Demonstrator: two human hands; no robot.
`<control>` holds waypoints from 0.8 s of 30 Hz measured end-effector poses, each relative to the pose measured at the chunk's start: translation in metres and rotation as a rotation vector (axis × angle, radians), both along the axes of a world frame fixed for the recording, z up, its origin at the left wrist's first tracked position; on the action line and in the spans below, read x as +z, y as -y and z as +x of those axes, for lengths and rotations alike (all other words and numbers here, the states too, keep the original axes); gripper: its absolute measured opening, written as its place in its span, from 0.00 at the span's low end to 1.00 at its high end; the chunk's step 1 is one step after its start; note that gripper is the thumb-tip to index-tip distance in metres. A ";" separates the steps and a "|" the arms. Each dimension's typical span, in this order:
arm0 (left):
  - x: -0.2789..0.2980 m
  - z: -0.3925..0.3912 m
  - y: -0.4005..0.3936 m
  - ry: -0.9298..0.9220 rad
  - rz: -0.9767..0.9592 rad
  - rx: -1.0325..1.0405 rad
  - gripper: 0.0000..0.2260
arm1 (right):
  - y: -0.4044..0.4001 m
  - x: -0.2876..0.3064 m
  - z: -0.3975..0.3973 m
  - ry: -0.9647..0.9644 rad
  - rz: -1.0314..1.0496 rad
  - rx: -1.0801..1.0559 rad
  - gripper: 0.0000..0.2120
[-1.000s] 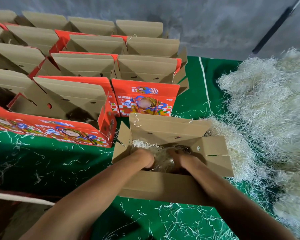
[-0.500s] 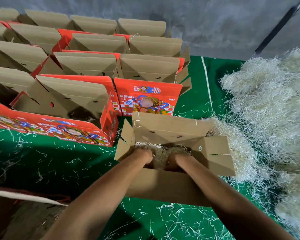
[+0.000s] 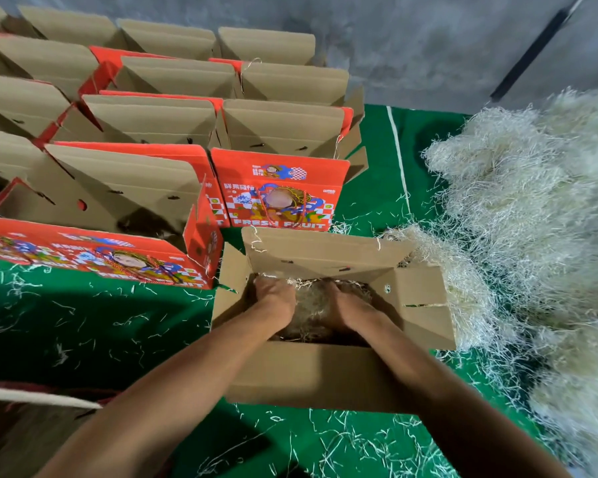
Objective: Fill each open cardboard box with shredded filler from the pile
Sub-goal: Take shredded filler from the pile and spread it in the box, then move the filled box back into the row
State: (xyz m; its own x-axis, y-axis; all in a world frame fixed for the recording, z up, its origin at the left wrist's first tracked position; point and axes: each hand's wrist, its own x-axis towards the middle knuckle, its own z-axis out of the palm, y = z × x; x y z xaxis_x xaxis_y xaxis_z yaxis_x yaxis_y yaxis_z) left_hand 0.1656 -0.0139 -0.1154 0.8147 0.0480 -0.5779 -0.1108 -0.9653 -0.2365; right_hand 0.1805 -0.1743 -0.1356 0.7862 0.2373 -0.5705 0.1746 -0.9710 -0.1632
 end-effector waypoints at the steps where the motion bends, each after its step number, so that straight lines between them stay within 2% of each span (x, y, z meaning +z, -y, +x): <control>1: 0.001 -0.002 0.001 0.045 -0.036 -0.015 0.12 | 0.001 -0.002 0.000 0.011 0.045 -0.042 0.25; 4: 0.007 -0.005 0.009 0.135 -0.345 0.037 0.10 | 0.003 -0.004 0.001 0.141 -0.013 -0.100 0.15; 6: 0.006 -0.007 0.018 0.015 -0.497 0.094 0.12 | 0.004 -0.003 -0.004 -0.049 -0.056 -0.070 0.15; 8: 0.004 -0.012 0.025 -0.177 -0.468 0.088 0.15 | 0.009 0.000 -0.011 -0.254 -0.099 0.034 0.19; 10: -0.002 -0.016 0.025 -0.255 -0.369 0.083 0.19 | 0.016 0.002 -0.013 -0.235 -0.018 -0.004 0.17; 14: 0.001 -0.013 0.026 -0.188 -0.420 0.120 0.16 | 0.020 0.017 -0.011 -0.015 0.077 -0.159 0.12; 16: 0.005 -0.012 0.024 -0.156 -0.452 0.179 0.16 | 0.017 0.025 -0.015 -0.071 0.049 -0.171 0.11; 19: 0.010 -0.023 0.014 -0.281 -0.372 0.183 0.19 | 0.022 0.031 -0.026 -0.245 -0.036 -0.088 0.13; 21: 0.016 -0.029 0.006 -0.314 -0.356 0.154 0.20 | 0.023 0.041 -0.027 -0.235 0.019 -0.100 0.13; 24: 0.035 -0.026 0.001 -0.192 -0.467 0.174 0.18 | 0.024 0.068 -0.024 -0.086 0.216 -0.126 0.08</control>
